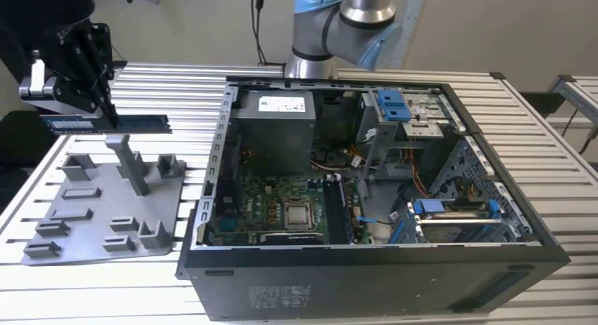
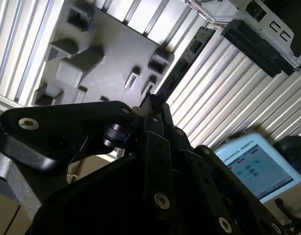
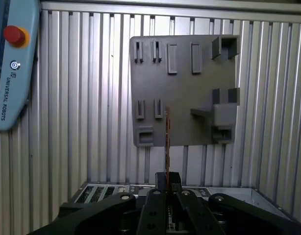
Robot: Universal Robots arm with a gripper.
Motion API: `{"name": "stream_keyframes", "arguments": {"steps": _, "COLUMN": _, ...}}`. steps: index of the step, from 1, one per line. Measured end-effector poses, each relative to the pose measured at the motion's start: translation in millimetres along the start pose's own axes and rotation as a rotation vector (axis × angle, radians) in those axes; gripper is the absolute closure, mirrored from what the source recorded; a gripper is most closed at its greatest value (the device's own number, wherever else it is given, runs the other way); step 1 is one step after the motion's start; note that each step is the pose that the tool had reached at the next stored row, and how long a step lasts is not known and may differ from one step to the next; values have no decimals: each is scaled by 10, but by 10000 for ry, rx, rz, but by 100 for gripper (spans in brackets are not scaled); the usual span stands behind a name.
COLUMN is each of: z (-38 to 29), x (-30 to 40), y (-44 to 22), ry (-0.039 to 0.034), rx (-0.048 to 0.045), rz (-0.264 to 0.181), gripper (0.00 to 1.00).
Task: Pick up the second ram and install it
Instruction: 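Pick up the second ram and move it above second insertion slot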
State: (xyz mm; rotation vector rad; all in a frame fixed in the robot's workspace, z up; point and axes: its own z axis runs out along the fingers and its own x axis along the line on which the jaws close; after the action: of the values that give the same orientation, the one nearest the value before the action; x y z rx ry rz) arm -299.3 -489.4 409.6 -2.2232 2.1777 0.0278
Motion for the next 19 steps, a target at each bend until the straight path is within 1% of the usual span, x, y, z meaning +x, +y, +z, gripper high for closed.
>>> {"name": "stream_keyframes", "arguments": {"steps": 3, "z": 0, "x": 1, "y": -54, "ry": 0, "rx": -3, "rz": 0, "gripper": 86}}
{"name": "stream_keyframes", "arguments": {"steps": 8, "z": 1, "x": 3, "y": -173, "ry": 0, "rx": -12, "rz": 1, "gripper": 86}}
{"name": "stream_keyframes", "arguments": {"steps": 17, "z": 4, "x": 10, "y": -494, "ry": -1, "rx": -57, "rz": 2, "gripper": 86}}
{"name": "stream_keyframes", "arguments": {"steps": 19, "z": 5, "x": 12, "y": -578, "ry": -2, "rx": -70, "rz": 2, "gripper": 86}}
